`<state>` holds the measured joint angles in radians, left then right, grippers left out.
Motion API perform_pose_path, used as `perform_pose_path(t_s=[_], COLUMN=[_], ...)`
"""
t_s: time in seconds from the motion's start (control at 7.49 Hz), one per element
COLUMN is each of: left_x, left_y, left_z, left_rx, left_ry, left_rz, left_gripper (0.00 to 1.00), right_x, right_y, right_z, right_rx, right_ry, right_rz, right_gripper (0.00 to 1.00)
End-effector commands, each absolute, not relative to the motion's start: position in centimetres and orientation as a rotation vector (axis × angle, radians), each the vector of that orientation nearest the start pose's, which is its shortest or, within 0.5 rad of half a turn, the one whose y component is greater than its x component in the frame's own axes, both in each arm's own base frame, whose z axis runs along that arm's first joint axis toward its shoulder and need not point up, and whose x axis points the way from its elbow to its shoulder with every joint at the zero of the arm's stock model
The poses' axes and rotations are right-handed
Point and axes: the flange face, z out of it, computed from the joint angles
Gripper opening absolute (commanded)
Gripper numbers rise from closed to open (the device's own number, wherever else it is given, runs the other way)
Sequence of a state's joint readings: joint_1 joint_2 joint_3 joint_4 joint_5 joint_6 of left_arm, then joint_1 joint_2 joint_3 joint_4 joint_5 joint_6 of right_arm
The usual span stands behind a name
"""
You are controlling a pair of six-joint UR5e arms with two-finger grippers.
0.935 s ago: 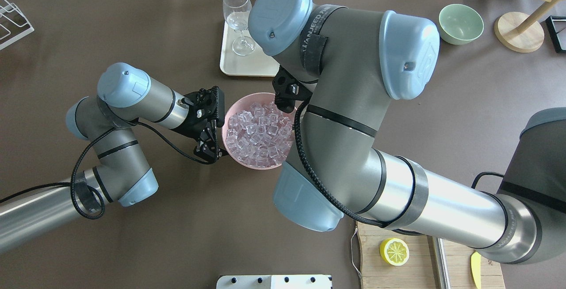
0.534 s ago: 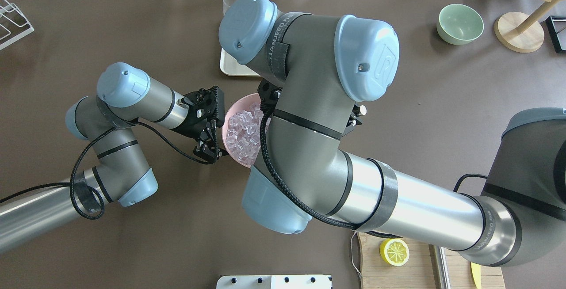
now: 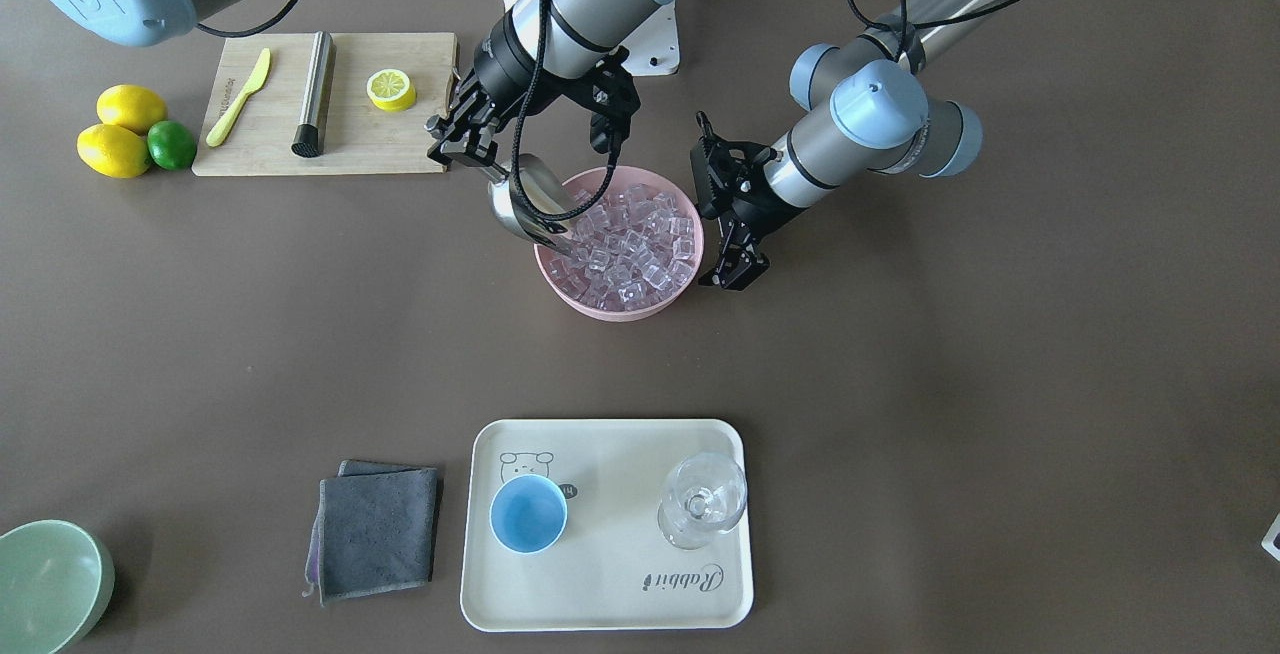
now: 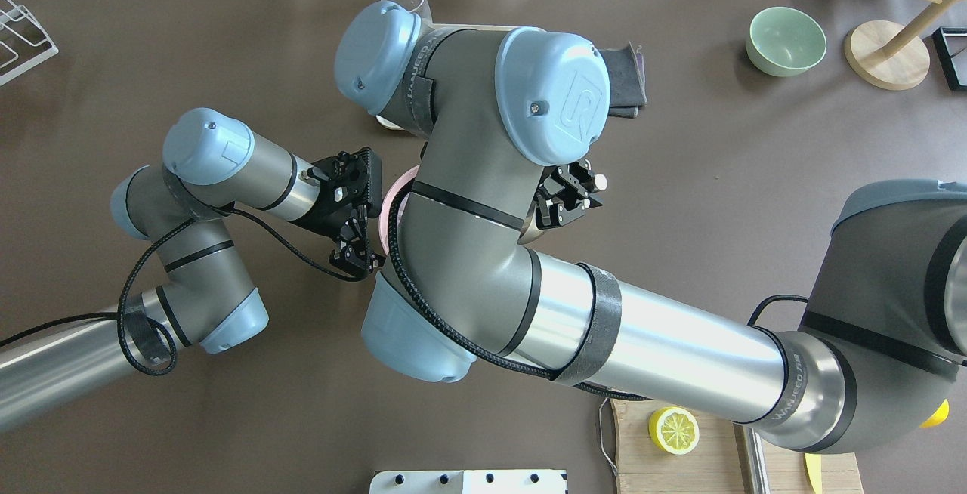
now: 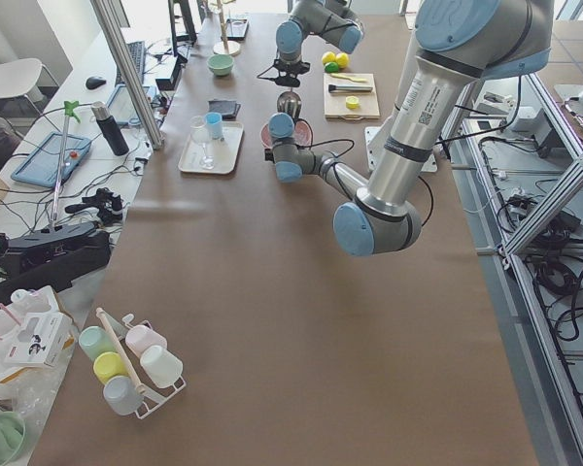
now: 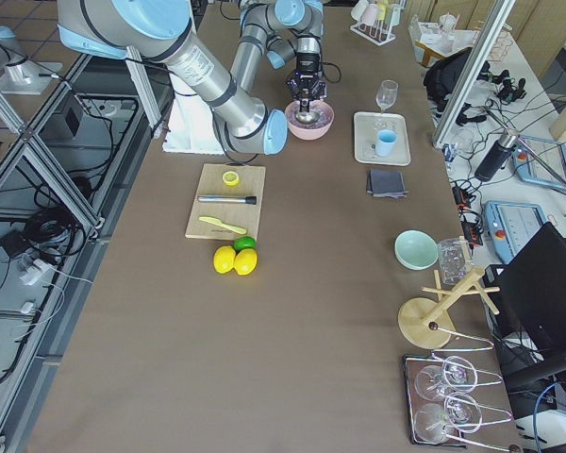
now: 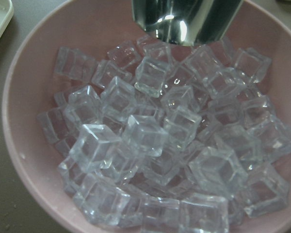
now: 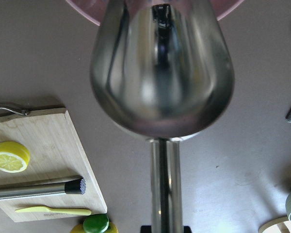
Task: Put ice in cup with scoop
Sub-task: 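Lower the scoop into the ice with the right gripper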
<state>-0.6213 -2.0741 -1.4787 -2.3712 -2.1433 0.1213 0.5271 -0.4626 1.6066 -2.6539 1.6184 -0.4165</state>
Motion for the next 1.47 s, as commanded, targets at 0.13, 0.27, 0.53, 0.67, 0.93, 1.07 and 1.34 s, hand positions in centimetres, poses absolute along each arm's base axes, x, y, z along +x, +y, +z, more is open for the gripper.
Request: perform_pose_path(t_s=[0.13,0.27,0.53,0.67,0.93,1.07,1.34], left_x=[50.5,50.6,50.6,50.6,50.6,50.6,50.6], left_y=[-45.9,-45.9,-45.9,-45.9,-45.9,-45.9,-45.9], left_z=[31.5,31.5,31.5,31.5,31.5,31.5,31.7], left_rx=[0.943,0.942,0.942,0.942,0.942,0.942,0.938], left_ry=[1.003,1.004,1.004,1.004,1.004,1.004,1.002], left_rz=[1.255,1.256,1.256,1.256,1.256,1.256,1.256], left_gripper=[0.99,0.99,0.99,0.99,0.99,0.99,0.99], right_x=[-52.1,-52.7,-53.0,-53.4,-53.4,-53.5,-53.4], right_y=[-43.1,-42.8,-43.0,-43.1,-43.0,-43.1,-43.0], right_z=[9.5,9.6,10.1,10.7,11.1,11.5,13.5], right_rx=[0.047,0.053,0.075,0.090,0.114,0.137,0.183], right_ry=[-0.050,-0.047,-0.041,-0.047,-0.058,-0.069,-0.089], right_rz=[-1.474,-1.483,-1.485,-1.469,-1.462,-1.462,-1.458], right_gripper=[0.00,0.00,0.00,0.00,0.00,0.00,0.00])
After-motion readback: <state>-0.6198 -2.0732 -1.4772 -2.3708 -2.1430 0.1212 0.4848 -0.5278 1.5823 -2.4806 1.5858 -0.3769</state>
